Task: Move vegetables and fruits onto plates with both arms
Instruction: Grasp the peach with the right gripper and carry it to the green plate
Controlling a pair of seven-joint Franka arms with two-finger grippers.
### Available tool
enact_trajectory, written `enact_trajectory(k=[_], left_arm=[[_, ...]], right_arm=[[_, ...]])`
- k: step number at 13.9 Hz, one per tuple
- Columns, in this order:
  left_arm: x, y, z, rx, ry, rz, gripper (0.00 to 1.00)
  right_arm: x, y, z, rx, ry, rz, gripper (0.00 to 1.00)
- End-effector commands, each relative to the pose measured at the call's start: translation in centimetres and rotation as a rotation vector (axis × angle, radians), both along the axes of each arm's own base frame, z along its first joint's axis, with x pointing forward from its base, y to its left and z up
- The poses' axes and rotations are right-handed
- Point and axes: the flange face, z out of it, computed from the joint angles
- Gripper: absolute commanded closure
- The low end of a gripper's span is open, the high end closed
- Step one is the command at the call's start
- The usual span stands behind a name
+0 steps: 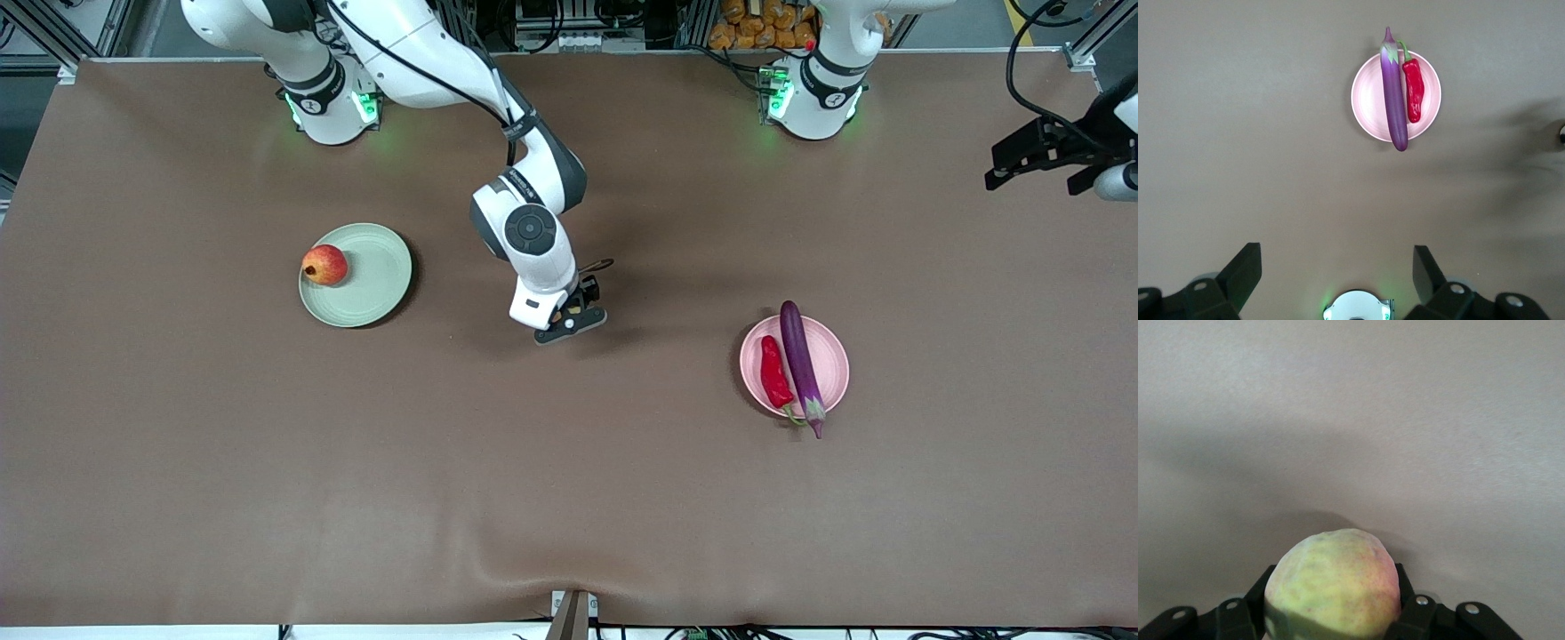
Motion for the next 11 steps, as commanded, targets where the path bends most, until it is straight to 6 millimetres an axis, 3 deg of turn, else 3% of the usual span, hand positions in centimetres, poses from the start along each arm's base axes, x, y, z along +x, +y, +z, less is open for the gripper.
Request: enact_trajectory(k=[1,3,5,8,10,11], left_arm=[[-0.2,-1.0,-0.3,-0.013,0.008,-0.004,0.00],[1.6,-1.8,-2.2,-0.007,0.044,0.023,0.00],[3.9,-2.4,-1.7,-0.001,0.020,0.040,0.00],[3.2,-5.0,-1.5,0.015,0.021,0.031,0.00],[2.0,-5.0,-1.3,0.017,0.022,0.040,0.00],[1.4,-5.1,-1.4,0.018,0.025,0.042,0.00]], right_arm=[[2.9,-5.0,6.2,0.013,0.023,-0.090,0.76],[6.0,-11.7,11.3,0.015,0.074,-0.166,0.76],[7.1,-17.1,14.0,0.002,0.121,-0.218,0.76],[6.3,-25.4,12.5,-0.118,0.123,-0.222,0.76],[5.2,-31.6,10.1,-0.128,0.175,-0.235,0.76],[4.6,-33.8,8.7,-0.132,0.203,-0.220,0.76]])
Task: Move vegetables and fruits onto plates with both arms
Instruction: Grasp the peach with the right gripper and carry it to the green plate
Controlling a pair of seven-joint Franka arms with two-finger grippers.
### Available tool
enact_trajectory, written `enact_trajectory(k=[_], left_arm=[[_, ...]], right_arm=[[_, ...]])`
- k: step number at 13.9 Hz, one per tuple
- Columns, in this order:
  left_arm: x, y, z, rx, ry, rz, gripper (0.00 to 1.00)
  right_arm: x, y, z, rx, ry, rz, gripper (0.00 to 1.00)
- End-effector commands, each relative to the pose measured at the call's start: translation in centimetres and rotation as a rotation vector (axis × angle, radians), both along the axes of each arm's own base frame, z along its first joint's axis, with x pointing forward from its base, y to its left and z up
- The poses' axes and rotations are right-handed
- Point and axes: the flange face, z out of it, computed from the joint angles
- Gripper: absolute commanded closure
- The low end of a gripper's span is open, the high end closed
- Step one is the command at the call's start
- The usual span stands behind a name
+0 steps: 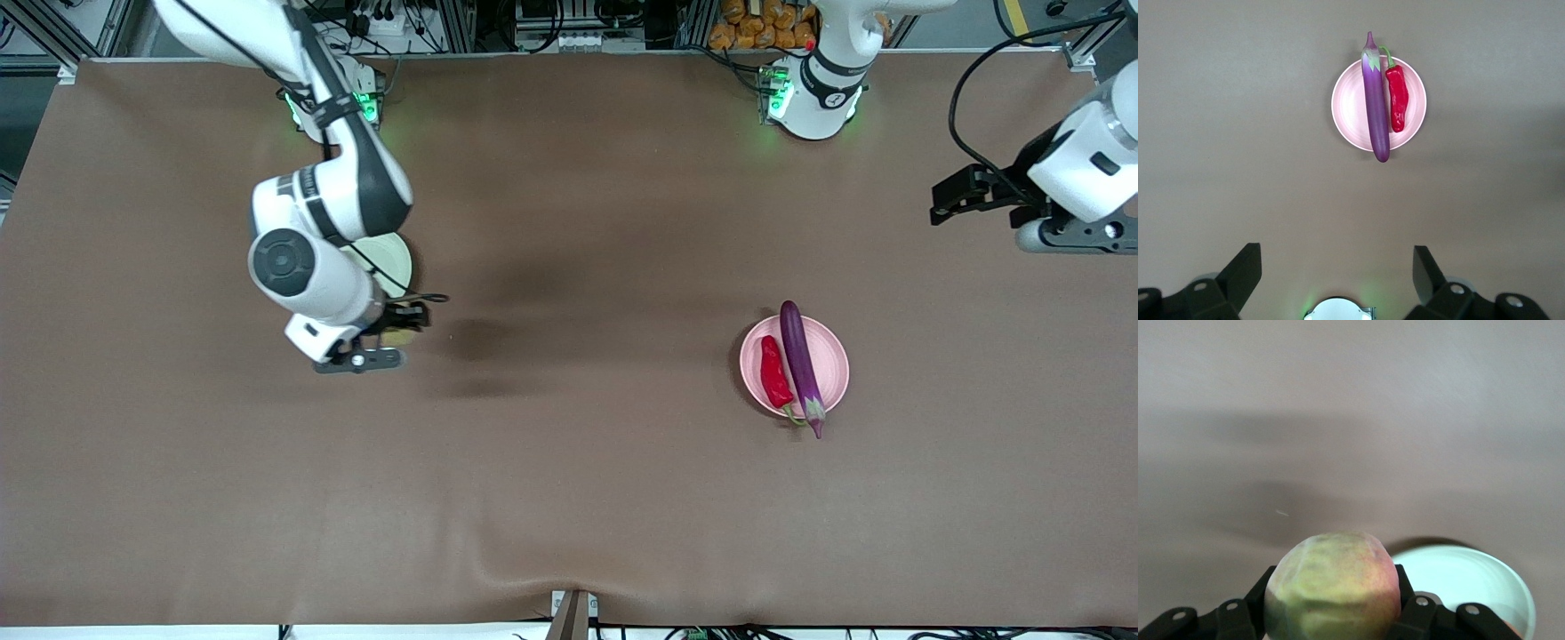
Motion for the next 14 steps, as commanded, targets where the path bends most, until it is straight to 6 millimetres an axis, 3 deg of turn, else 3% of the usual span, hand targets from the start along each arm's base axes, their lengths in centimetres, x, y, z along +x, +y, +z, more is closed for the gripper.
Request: enact_trajectory(k=[1,6,10,13,14], left_arm=[[-2.0,0.4,1.2,0.000,-0.008,0.015,0.00],[-1.8,1.1,2.2,-0.001,-0.034,0.026,0.00],[-1.6,1.2,2.5,-0.003,-0.043,0.029,0.00],[-1.3,2.7,3.3,-0.005,-0.059,0.050,0.00],[-1.3,3.5,3.4,-0.005,-0.062,0.059,0.00]], right_arm=[[-3.1,-5.6,-3.0,0.000,0.066,0.039,0.75],[-5.8,-11.6,-7.3,0.031,0.184,0.087,0.71],[-7.2,-9.6,-8.9,0.109,0.265,0.037,0.50],[-7.3,-9.1,-8.8,0.112,0.266,0.046,0.00],[-7.0,-9.3,-8.3,0.120,0.261,0.056,0.00]])
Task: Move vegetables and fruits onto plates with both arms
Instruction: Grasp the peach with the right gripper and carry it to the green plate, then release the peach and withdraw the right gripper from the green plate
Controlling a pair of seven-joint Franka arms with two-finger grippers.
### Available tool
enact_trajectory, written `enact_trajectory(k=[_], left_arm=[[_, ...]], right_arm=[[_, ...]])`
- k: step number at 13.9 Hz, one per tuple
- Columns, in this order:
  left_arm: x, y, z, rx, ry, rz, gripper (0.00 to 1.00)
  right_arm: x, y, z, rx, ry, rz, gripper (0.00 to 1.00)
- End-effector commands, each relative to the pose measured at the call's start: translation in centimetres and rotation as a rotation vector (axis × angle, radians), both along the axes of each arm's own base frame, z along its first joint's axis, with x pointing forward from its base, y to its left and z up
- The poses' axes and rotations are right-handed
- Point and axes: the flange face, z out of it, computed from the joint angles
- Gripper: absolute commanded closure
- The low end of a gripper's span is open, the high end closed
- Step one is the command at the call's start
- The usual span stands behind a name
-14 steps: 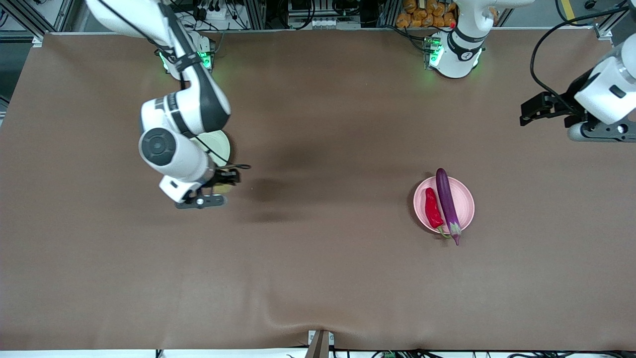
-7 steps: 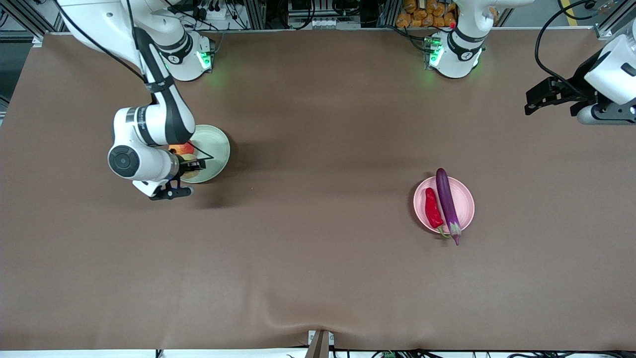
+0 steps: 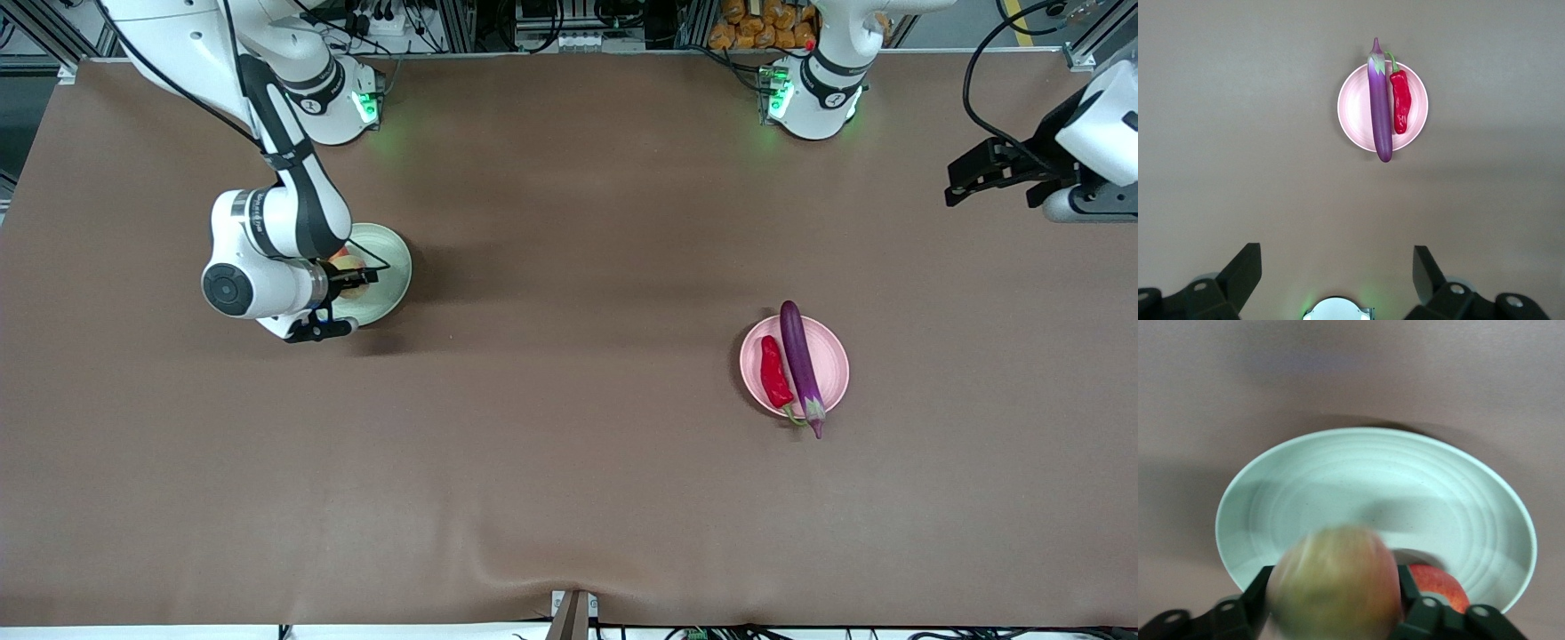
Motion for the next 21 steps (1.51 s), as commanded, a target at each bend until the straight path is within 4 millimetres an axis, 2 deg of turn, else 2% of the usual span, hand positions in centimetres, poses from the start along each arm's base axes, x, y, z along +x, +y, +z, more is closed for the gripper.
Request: enact_trajectory(k=[1,2,3,6,7,8,9,12,14,18,21], left_arm=[[0.1,1.9,1.1,-0.004,-0.020,0.028,0.00],[0.0,1.8,1.2,-0.001,-0.019,0.017,0.00],[0.0,1.8,1.3,-0.002,-0.022,0.028,0.00],[-0.1,1.7,1.2,-0.003,-0.017,0.029,0.00],[0.0,1.7,1.1,-0.003,-0.016,0.029,0.00],[-0.2,1.7,1.2,-0.002,-0.014,0.034,0.00],[-0.3,1.7,1.2,-0.002,-0.014,0.032,0.00],[-0.5,1.2,0.9,-0.003,-0.006,0.027,0.00],[-0.4,1.2,0.7,-0.003,-0.002,0.014,0.00],[-0.3,0.6,0.8,0.000,-0.006,-0.015,0.00],[-0.9,-1.6,1.0,0.041,0.000,-0.059,0.00]], right_arm=[[0.3,-0.6,1.7,0.040,-0.010,0.010,0.00],[1.4,-1.2,3.7,0.053,-0.031,0.003,0.00],[2.4,-2.8,6.0,0.065,-0.047,-0.022,0.00],[6.0,-10.6,14.2,0.088,-0.100,-0.139,0.00],[6.9,-12.4,16.8,0.099,-0.105,-0.150,0.00],[7.4,-13.3,19.3,0.111,-0.123,-0.139,0.00],[7.7,-14.0,21.8,0.109,-0.153,-0.133,0.00],[6.7,-16.4,29.7,0.058,-0.261,-0.120,0.00],[6.8,-17.0,34.3,0.018,-0.272,-0.101,0.00],[6.9,-17.2,40.7,-0.068,-0.391,-0.075,0.00],[5.1,-18.2,43.5,-0.080,-0.391,-0.131,0.00]])
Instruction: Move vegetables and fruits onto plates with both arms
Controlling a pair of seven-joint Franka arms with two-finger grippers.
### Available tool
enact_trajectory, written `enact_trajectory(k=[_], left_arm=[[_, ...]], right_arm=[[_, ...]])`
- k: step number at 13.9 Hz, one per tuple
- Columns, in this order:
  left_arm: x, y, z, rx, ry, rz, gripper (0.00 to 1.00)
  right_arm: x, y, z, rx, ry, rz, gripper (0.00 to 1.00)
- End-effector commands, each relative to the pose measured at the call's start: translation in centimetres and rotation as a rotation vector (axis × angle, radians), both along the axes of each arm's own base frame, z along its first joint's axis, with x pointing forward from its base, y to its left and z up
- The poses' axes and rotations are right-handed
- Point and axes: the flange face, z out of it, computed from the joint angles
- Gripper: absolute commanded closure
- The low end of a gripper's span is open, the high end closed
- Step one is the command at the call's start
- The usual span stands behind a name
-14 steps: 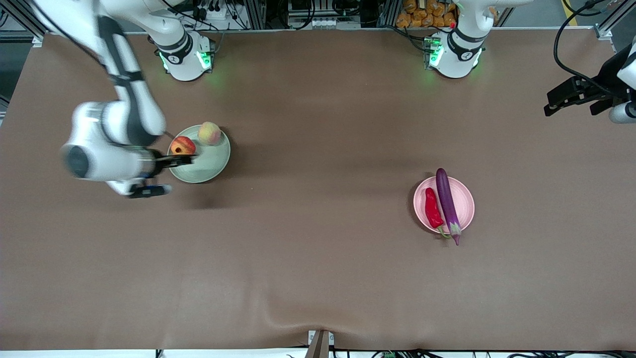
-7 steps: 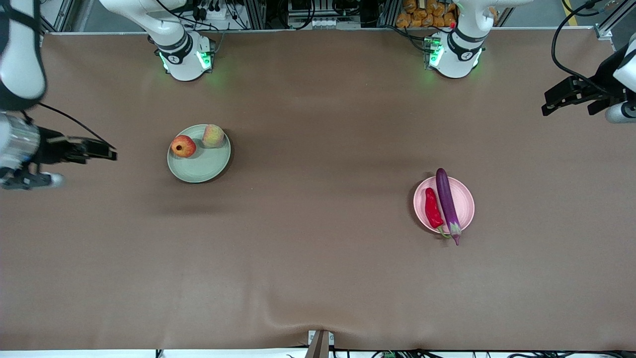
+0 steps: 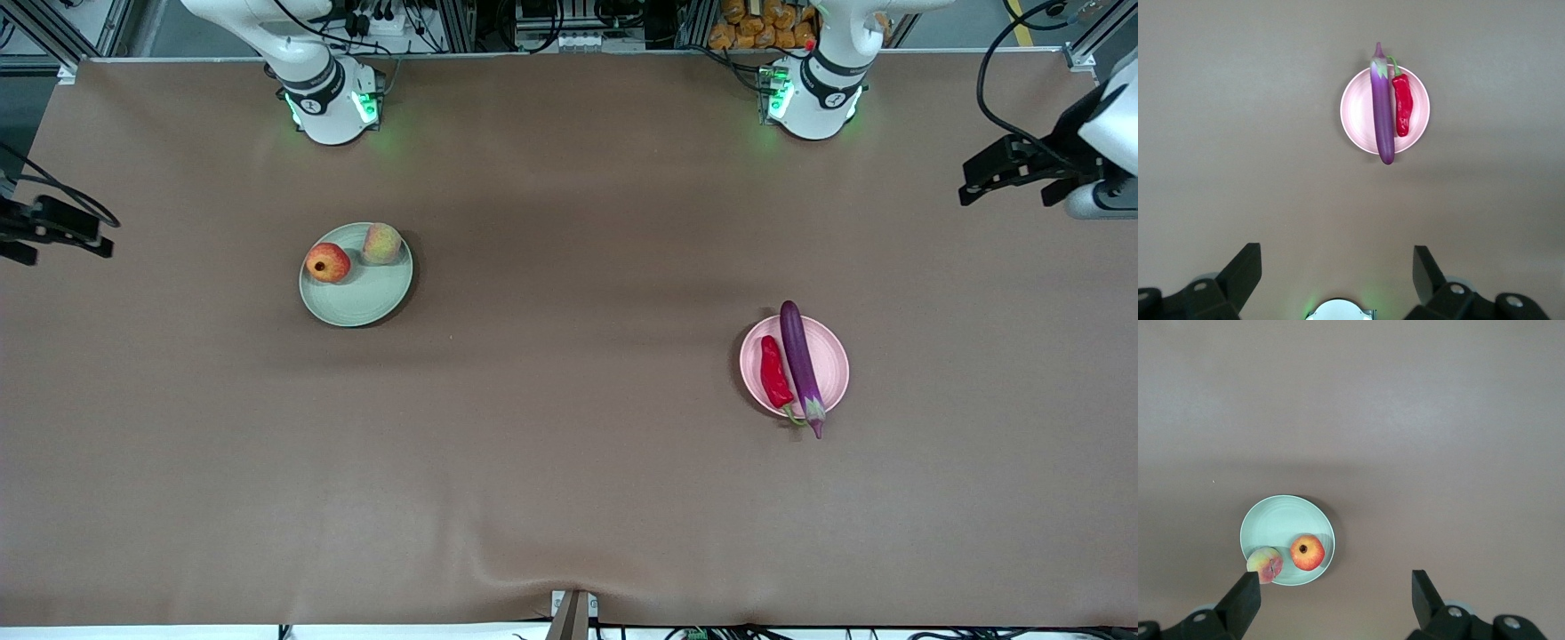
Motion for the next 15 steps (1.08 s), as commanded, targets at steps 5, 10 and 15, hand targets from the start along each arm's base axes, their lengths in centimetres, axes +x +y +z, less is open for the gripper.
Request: enact_trajectory(k=[5,10,15], left_arm=[[-2.5,-2.6,1.8,0.053,-0.012,-0.009,0.00],[-2.3,-2.7,2.1,0.080,-0.023,-0.007,0.00],[-2.1,-2.6,2.0,0.067,-0.021,0.011,0.00]], right_arm=[[-4.3,-0.7,4.2,-0.024,-0.034,-0.134,0.00],[-5.1,-0.4,3.9,-0.021,-0.015,-0.135,0.00],[-5.0,-0.6,3.5,-0.022,0.003,-0.137,0.00]])
